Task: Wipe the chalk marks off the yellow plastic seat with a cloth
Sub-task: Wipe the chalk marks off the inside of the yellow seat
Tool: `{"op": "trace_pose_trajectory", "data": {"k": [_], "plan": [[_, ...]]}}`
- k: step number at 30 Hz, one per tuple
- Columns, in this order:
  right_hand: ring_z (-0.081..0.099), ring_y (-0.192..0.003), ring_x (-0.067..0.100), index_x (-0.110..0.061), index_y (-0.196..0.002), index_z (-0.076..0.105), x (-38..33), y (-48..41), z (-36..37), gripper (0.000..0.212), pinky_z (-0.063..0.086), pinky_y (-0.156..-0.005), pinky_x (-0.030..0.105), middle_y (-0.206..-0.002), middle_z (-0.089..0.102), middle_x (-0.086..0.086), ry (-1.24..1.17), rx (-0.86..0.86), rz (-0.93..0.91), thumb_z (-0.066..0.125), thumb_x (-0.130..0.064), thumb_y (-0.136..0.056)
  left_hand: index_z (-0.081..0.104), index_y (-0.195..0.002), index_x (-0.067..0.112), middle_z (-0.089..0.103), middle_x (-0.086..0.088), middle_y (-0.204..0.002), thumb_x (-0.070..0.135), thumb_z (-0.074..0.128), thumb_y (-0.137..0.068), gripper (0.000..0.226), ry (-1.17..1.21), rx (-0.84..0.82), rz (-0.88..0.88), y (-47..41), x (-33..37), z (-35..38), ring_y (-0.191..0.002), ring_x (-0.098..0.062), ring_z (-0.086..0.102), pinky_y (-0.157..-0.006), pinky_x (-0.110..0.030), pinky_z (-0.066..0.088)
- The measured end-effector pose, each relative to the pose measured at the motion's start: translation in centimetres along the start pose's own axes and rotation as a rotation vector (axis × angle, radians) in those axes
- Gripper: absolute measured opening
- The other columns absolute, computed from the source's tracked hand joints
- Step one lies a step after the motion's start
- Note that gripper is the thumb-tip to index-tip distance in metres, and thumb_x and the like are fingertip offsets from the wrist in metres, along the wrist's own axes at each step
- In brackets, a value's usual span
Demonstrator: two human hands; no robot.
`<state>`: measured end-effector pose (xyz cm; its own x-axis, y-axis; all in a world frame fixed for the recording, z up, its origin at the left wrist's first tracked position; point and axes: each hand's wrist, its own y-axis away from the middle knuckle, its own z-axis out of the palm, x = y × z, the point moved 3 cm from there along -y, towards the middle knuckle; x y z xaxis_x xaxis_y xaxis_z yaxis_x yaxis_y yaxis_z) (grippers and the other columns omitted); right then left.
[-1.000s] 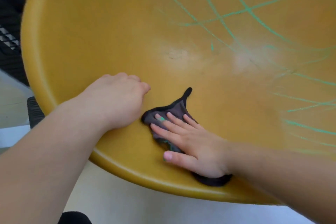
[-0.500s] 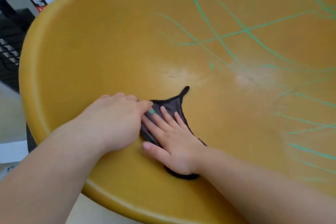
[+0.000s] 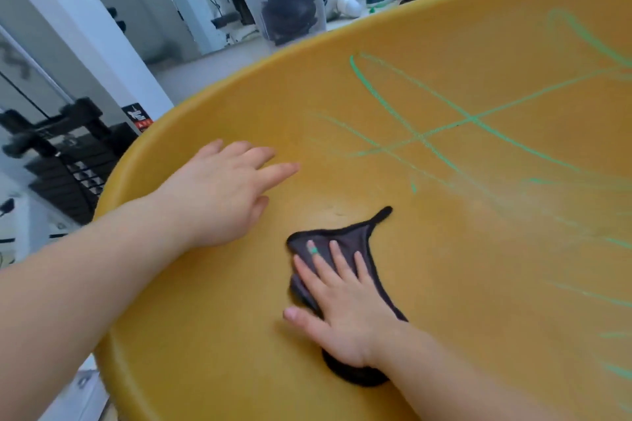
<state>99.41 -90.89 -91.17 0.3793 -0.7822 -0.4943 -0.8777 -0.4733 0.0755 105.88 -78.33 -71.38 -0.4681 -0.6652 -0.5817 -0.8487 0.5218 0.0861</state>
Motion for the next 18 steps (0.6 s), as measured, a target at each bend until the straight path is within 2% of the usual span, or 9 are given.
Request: {"op": "trace_pose_trajectory", "data": {"k": [2, 3, 5, 7, 8, 11, 13, 15, 18], "plan": [[-0.031, -0.152, 0.02, -0.048, -0.158, -0.01, 1.2, 0.1, -0.6, 0.074, -0.022, -0.121, 0.051, -0.164, -0.028, -0.016, 0.043, 0.001, -0.086, 0.013, -0.079, -0.096, 0.024, -0.154, 0.039, 0.036, -0.003, -0.157, 0.043, 0.05, -0.092, 0.068, -0.077, 0.078, 0.036, -2.1, -1.6, -0.7, -0.141, -0.028, 0.036, -0.116, -0.053, 0.029], [-0.026, -0.154, 0.02, -0.05, -0.158, -0.01, 3.2, -0.2, -1.1, 0.072, -0.021, -0.121, 0.051, -0.164, -0.028, -0.016, 0.088, 0.048, -0.046, 0.013, -0.079, -0.096, 0.026, -0.154, 0.038, 0.035, -0.005, -0.158, 0.046, 0.053, -0.089, 0.071, -0.132, 0.086, 0.04, -3.2, -2.4, -1.0, -0.142, -0.03, 0.035, -0.116, -0.054, 0.028], [-0.019, -0.156, 0.026, -0.047, -0.157, -0.016, 8.4, -1.1, -2.9, 0.076, -0.019, -0.121, 0.055, -0.164, -0.031, -0.007, 0.175, 0.226, 0.227, 0.005, -0.081, -0.093, 0.025, -0.155, 0.038, 0.028, -0.006, -0.162, 0.058, 0.054, -0.086, 0.077, -0.198, 0.105, -0.024, -4.9, -4.2, -1.4, -0.146, -0.032, 0.03, -0.117, -0.058, 0.024], [-0.018, -0.156, 0.032, -0.038, -0.158, -0.021, 13.4, -1.4, -4.8, 0.083, -0.015, -0.121, 0.059, -0.165, -0.032, 0.005, 0.19, 0.409, 0.566, -0.003, -0.082, -0.09, 0.017, -0.156, 0.039, 0.014, -0.004, -0.166, 0.069, 0.047, -0.084, 0.083, -0.199, 0.167, -0.168, -6.1, -5.9, -1.7, -0.15, -0.034, 0.019, -0.117, -0.063, 0.017], [-0.018, -0.155, 0.034, -0.034, -0.158, -0.022, 14.9, -1.4, -5.6, 0.086, -0.013, -0.121, 0.061, -0.166, -0.031, 0.009, 0.18, 0.464, 0.667, -0.006, -0.082, -0.089, 0.014, -0.157, 0.039, 0.007, -0.004, -0.167, 0.072, 0.046, -0.083, 0.087, -0.182, 0.2, -0.234, -6.6, -6.6, -1.6, -0.15, -0.035, 0.016, -0.117, -0.065, 0.015], [-0.016, -0.155, 0.038, -0.024, -0.16, -0.02, 16.3, -1.9, -6.4, 0.093, -0.009, -0.121, 0.063, -0.167, -0.024, 0.016, 0.175, 0.561, 0.747, -0.01, -0.081, -0.087, -0.002, -0.157, 0.037, -0.008, -0.008, -0.167, 0.071, 0.051, -0.082, 0.098, -0.057, 0.207, -0.352, -7.5, -7.5, -0.4, -0.147, -0.04, 0.02, -0.116, -0.059, 0.024], [-0.012, -0.155, 0.04, -0.019, -0.161, -0.015, 16.3, -2.4, -6.5, 0.097, -0.007, -0.122, 0.063, -0.169, -0.018, 0.017, 0.182, 0.586, 0.752, -0.009, -0.082, -0.087, -0.007, -0.157, 0.033, 0.004, -0.014, -0.165, 0.072, 0.048, -0.083, 0.1, 0.002, 0.177, -0.386, -7.9, -7.3, 0.7, -0.141, -0.041, 0.031, -0.112, -0.054, 0.035], [-0.01, -0.155, 0.04, -0.015, -0.162, -0.009, 16.4, -3.0, -7.2, 0.099, -0.006, -0.122, 0.064, -0.169, -0.014, 0.017, 0.175, 0.606, 0.748, -0.006, -0.081, -0.089, 0.001, -0.158, 0.022, 0.025, -0.016, -0.159, 0.074, 0.047, -0.081, 0.104, 0.022, 0.227, -0.42, -8.3, -7.0, 1.2, -0.134, -0.039, 0.039, -0.108, -0.052, 0.038], [-0.014, -0.155, 0.039, -0.013, -0.163, -0.003, 15.9, -6.2, -9.6, 0.1, -0.008, -0.121, 0.065, -0.169, -0.016, 0.016, 0.117, 0.669, 0.704, -0.002, -0.08, -0.089, 0.009, -0.158, 0.015, 0.034, -0.014, -0.152, 0.075, 0.052, -0.077, 0.109, 0.053, 0.25, -0.464, -8.9, -6.9, 1.2, -0.133, -0.036, 0.04, -0.107, -0.05, 0.037]]}}
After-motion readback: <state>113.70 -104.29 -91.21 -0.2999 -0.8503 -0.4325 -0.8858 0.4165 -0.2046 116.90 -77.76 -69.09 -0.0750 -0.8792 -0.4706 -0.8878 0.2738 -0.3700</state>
